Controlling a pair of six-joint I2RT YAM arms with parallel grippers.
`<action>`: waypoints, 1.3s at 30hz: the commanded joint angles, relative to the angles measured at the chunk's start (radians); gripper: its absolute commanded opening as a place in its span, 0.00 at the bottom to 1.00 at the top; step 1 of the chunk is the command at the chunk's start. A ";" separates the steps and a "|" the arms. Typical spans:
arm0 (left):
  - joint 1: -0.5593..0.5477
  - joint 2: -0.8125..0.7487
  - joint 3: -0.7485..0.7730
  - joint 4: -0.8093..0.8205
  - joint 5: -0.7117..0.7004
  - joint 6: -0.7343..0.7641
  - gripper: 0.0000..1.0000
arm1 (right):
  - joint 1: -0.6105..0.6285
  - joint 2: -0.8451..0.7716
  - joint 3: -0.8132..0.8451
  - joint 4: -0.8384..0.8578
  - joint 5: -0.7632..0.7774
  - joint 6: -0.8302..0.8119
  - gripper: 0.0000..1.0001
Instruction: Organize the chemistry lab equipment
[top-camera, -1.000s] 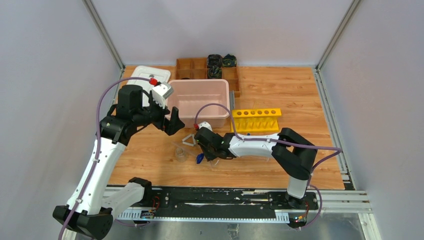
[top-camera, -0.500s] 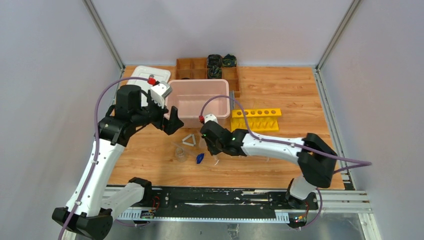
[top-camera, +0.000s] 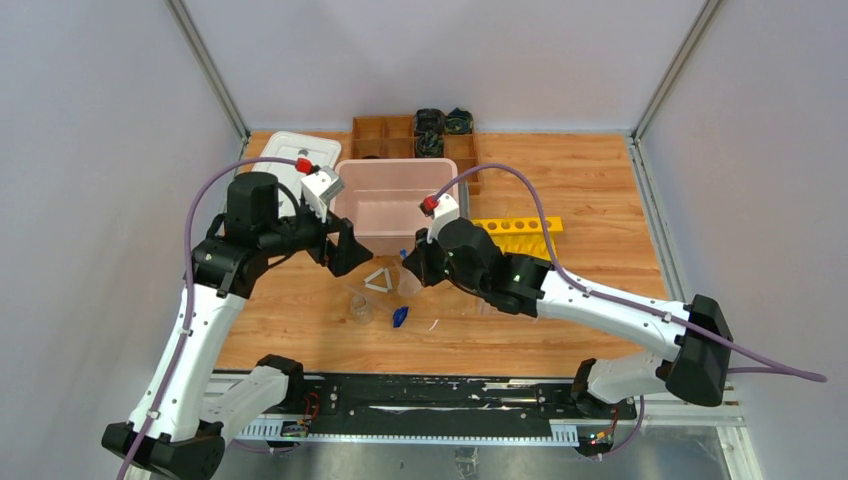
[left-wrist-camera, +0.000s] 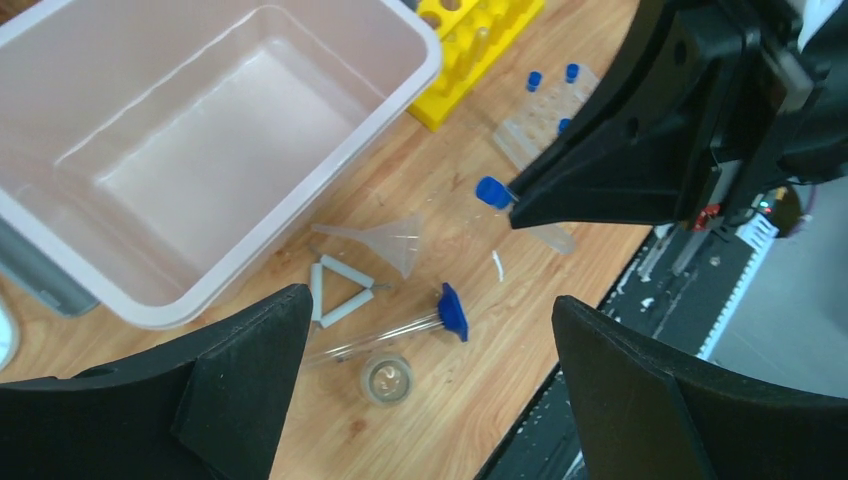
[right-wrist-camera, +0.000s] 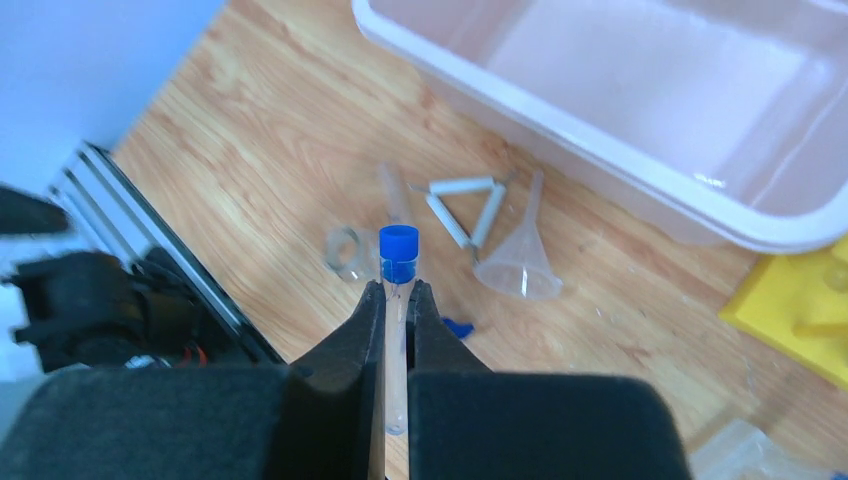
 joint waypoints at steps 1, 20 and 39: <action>-0.003 -0.009 -0.016 0.037 0.120 -0.043 0.94 | -0.006 -0.021 0.038 0.214 0.053 0.073 0.00; -0.003 0.035 -0.083 0.167 0.267 -0.182 0.48 | 0.064 0.044 0.082 0.473 0.094 0.161 0.00; -0.003 0.021 -0.076 0.082 0.268 -0.026 0.01 | -0.007 0.139 0.388 -0.078 -0.044 0.198 0.49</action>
